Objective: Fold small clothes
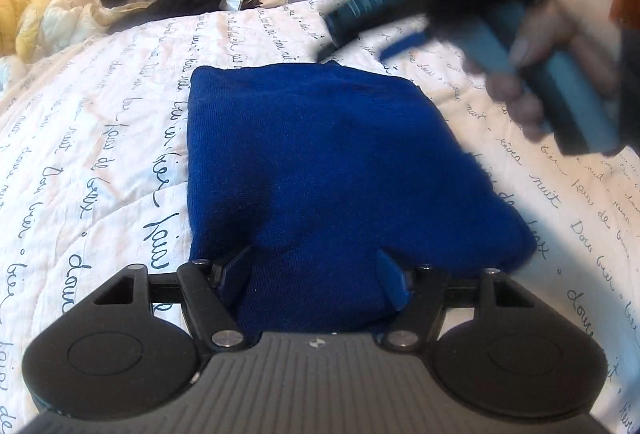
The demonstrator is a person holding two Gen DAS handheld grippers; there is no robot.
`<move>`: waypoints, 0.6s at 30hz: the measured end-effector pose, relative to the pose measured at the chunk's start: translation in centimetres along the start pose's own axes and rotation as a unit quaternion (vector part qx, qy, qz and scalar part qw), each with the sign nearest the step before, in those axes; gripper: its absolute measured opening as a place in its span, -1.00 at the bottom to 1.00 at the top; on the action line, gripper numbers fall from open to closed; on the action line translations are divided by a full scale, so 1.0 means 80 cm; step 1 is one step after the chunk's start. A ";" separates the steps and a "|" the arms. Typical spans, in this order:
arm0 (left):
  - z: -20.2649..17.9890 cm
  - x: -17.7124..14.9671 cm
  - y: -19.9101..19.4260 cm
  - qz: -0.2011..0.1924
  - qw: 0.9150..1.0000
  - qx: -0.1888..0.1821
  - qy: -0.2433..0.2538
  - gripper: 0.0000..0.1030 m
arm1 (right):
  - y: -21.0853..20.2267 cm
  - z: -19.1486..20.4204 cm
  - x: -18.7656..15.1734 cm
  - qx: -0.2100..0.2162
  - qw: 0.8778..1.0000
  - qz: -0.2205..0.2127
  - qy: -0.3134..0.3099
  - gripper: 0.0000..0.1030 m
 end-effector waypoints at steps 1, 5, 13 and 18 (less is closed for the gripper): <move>-0.001 0.000 0.001 -0.001 1.000 0.000 0.003 0.36 | -0.015 0.003 -0.006 0.030 1.000 -0.005 -0.005 0.47; -0.002 -0.001 0.000 -0.004 1.000 -0.001 0.002 0.38 | 0.036 0.047 -0.006 0.071 0.995 0.061 -0.036 0.46; 0.023 -0.014 -0.035 -0.043 0.999 0.000 -0.026 0.41 | 0.027 0.022 -0.028 0.077 0.997 0.026 -0.001 0.72; 0.077 0.000 -0.030 -0.027 0.994 -0.029 -0.101 0.63 | -0.072 -0.049 -0.074 0.145 0.980 -0.032 0.131 0.74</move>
Point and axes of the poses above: each gripper's, at about its wrist camera, not at the fingertips, and y roughly the way its jaws point, z to its left, x to its top, the point moved 3 cm from there along y, roughly the way its jaws point, and after that the axes turned 6 degrees about x, right-handed, at the moved point
